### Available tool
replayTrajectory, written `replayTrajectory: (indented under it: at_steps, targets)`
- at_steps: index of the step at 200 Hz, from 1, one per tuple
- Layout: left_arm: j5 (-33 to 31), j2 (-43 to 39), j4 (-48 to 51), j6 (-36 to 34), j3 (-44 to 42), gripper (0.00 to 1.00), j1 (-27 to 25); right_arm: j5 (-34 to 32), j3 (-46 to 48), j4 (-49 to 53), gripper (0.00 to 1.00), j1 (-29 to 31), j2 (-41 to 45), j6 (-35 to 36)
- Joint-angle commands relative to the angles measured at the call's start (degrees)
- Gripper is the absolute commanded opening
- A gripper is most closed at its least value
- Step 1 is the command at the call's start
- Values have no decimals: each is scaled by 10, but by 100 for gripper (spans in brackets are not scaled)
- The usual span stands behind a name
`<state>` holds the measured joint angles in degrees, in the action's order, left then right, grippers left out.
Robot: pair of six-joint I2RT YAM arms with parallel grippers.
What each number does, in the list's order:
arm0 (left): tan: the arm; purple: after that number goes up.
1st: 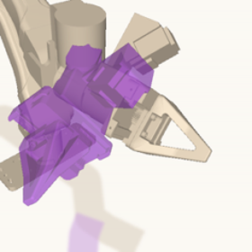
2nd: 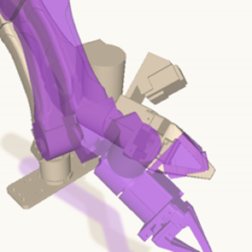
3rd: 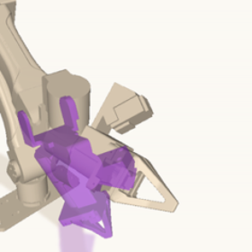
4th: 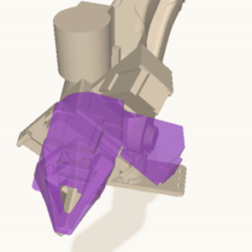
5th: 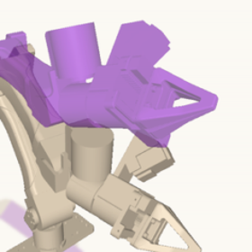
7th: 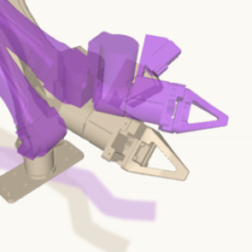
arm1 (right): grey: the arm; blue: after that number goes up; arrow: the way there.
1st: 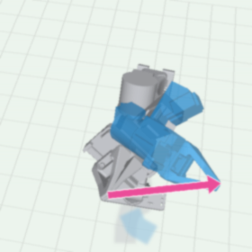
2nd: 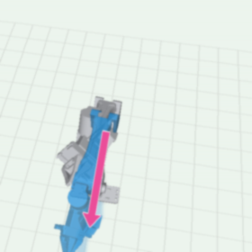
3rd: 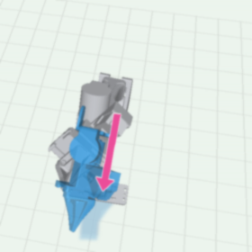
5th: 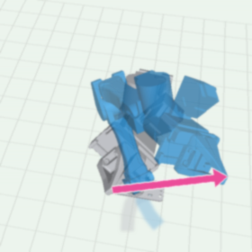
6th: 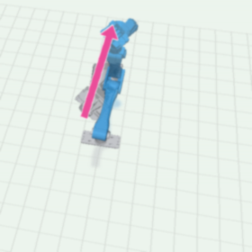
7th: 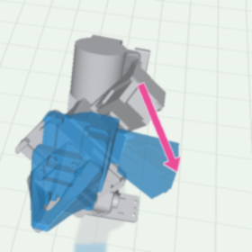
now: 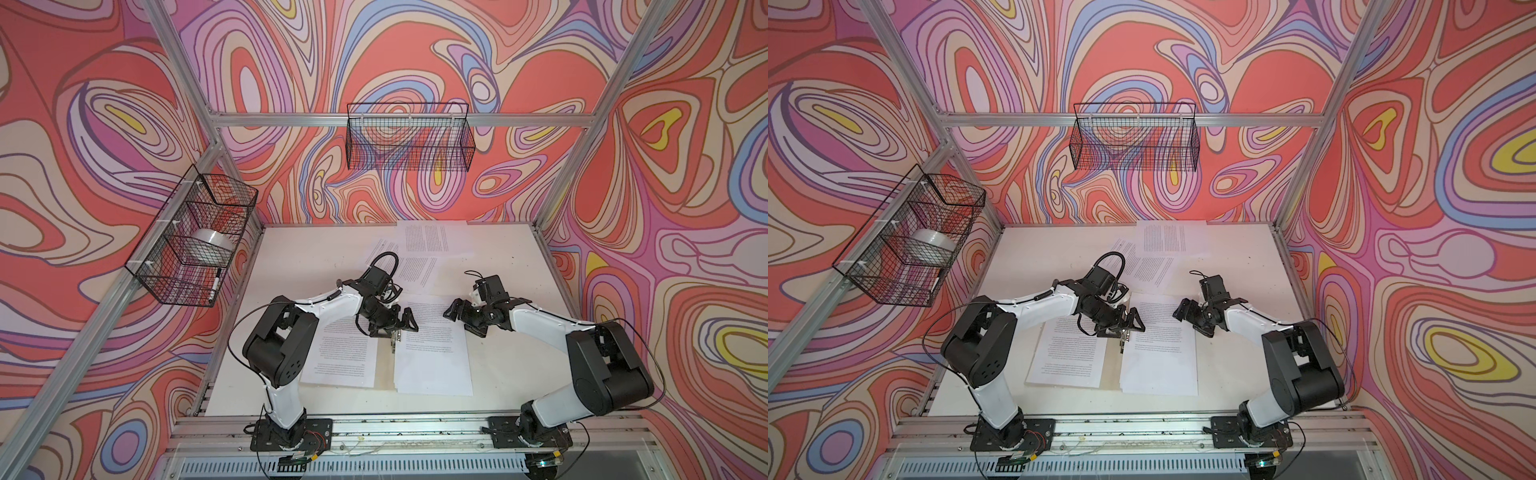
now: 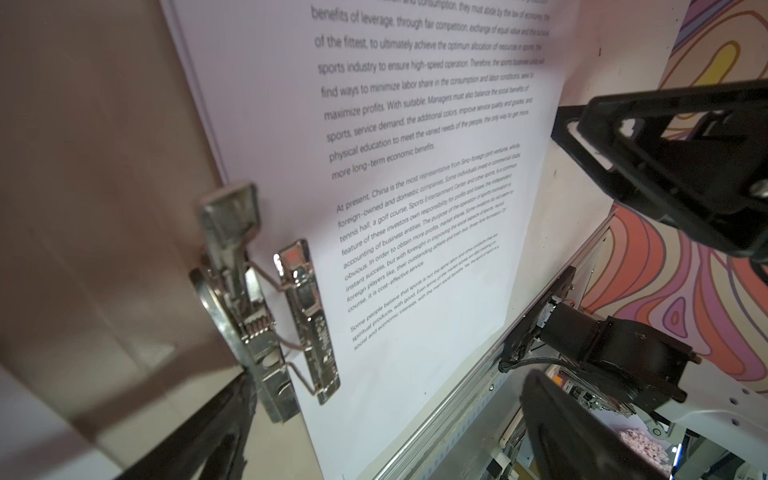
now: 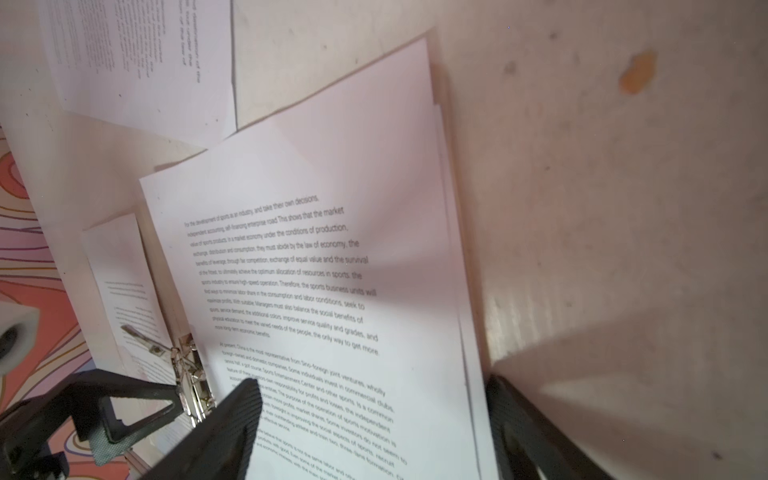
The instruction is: Put the files into the folder
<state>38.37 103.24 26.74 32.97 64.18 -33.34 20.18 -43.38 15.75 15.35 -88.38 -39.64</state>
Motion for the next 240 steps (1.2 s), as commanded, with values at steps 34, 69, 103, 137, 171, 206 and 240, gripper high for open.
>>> replayTrajectory:
  at_steps: [34,69,103,137,171,206,240]
  targets:
    - [-12,23,-28,21,-9,100,-8,41,-45,-58,91,7,-72,-12]
    - [-26,13,-33,30,-21,100,-8,-111,-55,31,94,6,-26,38]
    - [-23,7,-41,32,-31,100,-8,-153,-39,106,90,13,79,69]
    - [-21,15,-44,36,-29,100,-8,-111,-17,183,74,13,127,72]
    - [-26,11,-42,35,-27,100,-8,-107,38,216,81,12,182,29]
    - [-24,12,-46,37,-31,100,-7,-50,100,168,82,13,190,-21]
    - [-24,20,-46,34,-32,100,-8,-32,120,154,78,14,188,-38]
